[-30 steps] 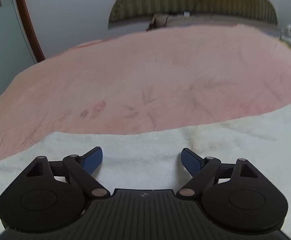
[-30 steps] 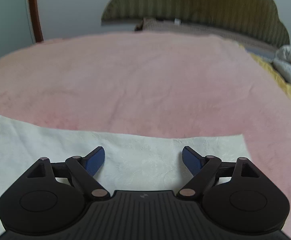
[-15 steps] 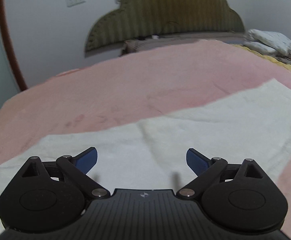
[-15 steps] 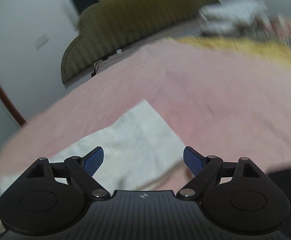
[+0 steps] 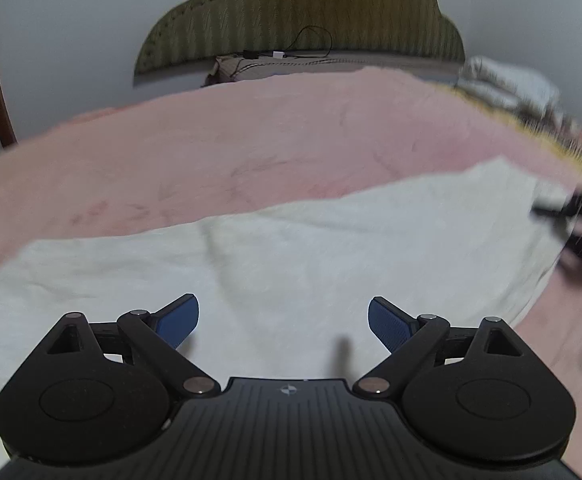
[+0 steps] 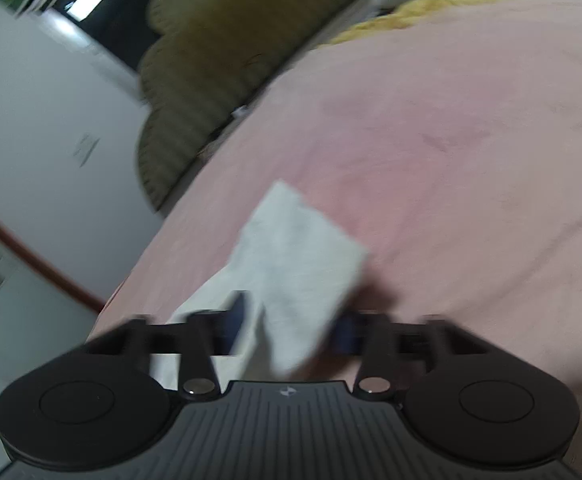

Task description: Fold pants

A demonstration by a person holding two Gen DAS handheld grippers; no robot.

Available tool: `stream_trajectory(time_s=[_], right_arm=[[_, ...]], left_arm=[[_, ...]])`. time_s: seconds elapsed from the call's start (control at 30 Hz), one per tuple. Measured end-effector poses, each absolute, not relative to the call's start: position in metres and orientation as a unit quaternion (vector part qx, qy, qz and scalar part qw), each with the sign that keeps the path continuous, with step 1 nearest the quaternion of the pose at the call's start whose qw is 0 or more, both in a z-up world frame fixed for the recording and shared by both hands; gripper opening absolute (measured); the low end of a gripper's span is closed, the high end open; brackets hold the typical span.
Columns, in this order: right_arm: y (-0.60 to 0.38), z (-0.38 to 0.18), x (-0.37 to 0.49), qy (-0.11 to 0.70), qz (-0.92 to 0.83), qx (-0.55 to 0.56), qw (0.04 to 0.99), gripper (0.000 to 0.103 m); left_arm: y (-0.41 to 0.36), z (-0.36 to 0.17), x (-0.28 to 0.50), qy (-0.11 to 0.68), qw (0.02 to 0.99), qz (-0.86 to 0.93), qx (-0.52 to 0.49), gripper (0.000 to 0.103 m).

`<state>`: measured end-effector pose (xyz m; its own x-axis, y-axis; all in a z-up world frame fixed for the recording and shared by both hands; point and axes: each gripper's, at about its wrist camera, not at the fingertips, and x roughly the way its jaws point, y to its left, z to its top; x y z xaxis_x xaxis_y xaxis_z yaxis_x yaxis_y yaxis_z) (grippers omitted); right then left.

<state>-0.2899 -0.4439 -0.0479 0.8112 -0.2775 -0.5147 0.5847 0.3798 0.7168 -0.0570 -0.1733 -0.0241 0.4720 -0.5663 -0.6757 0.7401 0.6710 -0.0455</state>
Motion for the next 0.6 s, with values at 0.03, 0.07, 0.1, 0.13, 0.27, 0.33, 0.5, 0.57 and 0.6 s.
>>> stream_trajectory(time_s=[0.03, 0.07, 0.1, 0.13, 0.27, 0.33, 0.5, 0.57, 0.6], right_arm=[[-0.447, -0.054, -0.292, 0.142, -0.259, 0.512, 0.807, 0.019], [-0.447, -0.054, -0.292, 0.136, -0.259, 0.517, 0.804, 0.018], [-0.442, -0.048, -0.289, 0.142, -0.267, 0.500, 0.812, 0.017], [-0.432, -0.036, -0.281, 0.157, -0.280, 0.453, 0.832, 0.016], [-0.366, 0.025, -0.236, 0.214, -0.255, 0.193, 0.923, 0.015], [-0.331, 0.037, -0.214, 0.240, -0.223, 0.093, 0.940, 0.015], [-0.263, 0.028, -0.185, 0.272, -0.143, -0.027, 0.951, 0.015], [-0.246, 0.023, -0.182, 0.280, -0.117, -0.044, 0.952, 0.015], [-0.240, 0.021, -0.182, 0.282, -0.106, -0.051, 0.952, 0.015]], left_arm=[[-0.175, -0.023, -0.050, 0.356, 0.843, -0.392, 0.099, 0.095], [-0.177, -0.023, -0.042, 0.377, 0.834, -0.396, 0.069, 0.094], [-0.179, -0.024, -0.033, 0.402, 0.823, -0.400, 0.035, 0.094], [-0.180, -0.025, -0.024, 0.426, 0.807, -0.408, -0.005, 0.094], [-0.189, -0.041, 0.012, 0.517, 0.701, -0.451, -0.196, 0.096], [-0.197, -0.052, 0.022, 0.542, 0.649, -0.459, -0.274, 0.101], [-0.226, -0.074, 0.031, 0.577, 0.588, -0.455, -0.338, 0.103], [-0.238, -0.080, 0.032, 0.584, 0.588, -0.449, -0.336, 0.103], [-0.243, -0.082, 0.034, 0.585, 0.589, -0.448, -0.332, 0.103]])
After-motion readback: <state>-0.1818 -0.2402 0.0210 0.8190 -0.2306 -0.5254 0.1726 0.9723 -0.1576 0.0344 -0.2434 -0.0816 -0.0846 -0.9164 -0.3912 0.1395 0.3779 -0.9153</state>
